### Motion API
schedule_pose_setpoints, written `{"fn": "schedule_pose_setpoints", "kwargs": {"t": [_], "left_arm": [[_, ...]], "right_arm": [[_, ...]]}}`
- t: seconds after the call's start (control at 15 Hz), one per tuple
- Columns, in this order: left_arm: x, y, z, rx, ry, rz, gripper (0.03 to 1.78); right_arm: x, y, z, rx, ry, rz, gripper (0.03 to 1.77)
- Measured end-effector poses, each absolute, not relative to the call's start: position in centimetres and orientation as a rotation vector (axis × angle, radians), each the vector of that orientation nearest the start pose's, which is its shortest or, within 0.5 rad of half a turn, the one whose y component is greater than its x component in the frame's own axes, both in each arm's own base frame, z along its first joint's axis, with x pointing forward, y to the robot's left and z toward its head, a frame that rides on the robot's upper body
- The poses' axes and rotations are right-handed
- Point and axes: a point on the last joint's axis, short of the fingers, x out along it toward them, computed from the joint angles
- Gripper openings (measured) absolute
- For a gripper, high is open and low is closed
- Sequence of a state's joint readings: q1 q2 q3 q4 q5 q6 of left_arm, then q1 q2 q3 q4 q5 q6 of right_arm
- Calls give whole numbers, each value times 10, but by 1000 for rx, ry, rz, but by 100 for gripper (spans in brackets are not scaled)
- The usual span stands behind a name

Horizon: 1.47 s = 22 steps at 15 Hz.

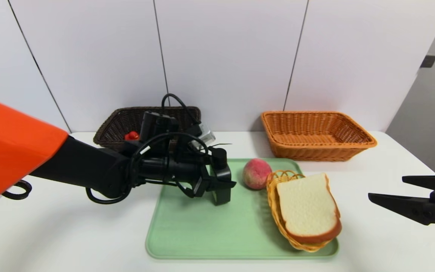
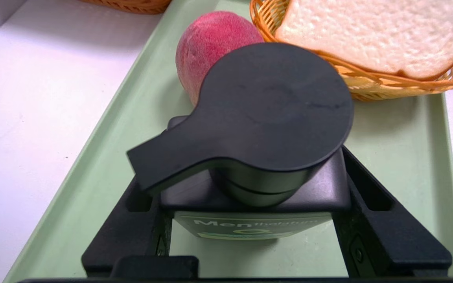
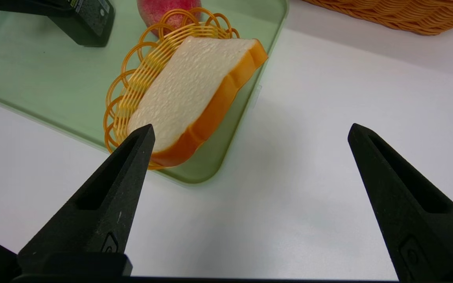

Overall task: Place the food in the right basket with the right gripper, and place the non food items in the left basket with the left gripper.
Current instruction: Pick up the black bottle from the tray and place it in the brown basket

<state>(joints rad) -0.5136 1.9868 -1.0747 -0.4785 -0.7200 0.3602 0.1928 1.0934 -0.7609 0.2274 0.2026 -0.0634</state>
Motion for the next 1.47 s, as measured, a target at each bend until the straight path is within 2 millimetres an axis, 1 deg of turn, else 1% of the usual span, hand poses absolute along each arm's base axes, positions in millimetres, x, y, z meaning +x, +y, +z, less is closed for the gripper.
{"fn": "schedule_pose_setpoints", "kwargs": {"t": [0.2,0.47,0.6,0.73,0.87,1.07,1.27,1.47], "left_arm": [[313,-193,163,240,198,-1263,111],[304,-186,206,244,111,-1114,111],[300,-182,226,207,78,-1067,111],[301,-176,244,179,59,-1005,111],[311,-163,255,179,39,-888,111],[334,-138,257,179,37,-758,111],[357,-112,251,169,63,-669,111],[372,-102,236,161,117,-637,111]], "right_arm": [[134,31,226,-58,551,403,170],[133,31,226,-58,550,409,170],[132,31,225,-58,550,409,170],[131,31,226,-59,547,409,170],[130,31,227,-59,542,407,170],[127,30,226,-59,540,405,170],[126,30,226,-58,534,404,170],[125,30,226,-58,535,405,170]]}}
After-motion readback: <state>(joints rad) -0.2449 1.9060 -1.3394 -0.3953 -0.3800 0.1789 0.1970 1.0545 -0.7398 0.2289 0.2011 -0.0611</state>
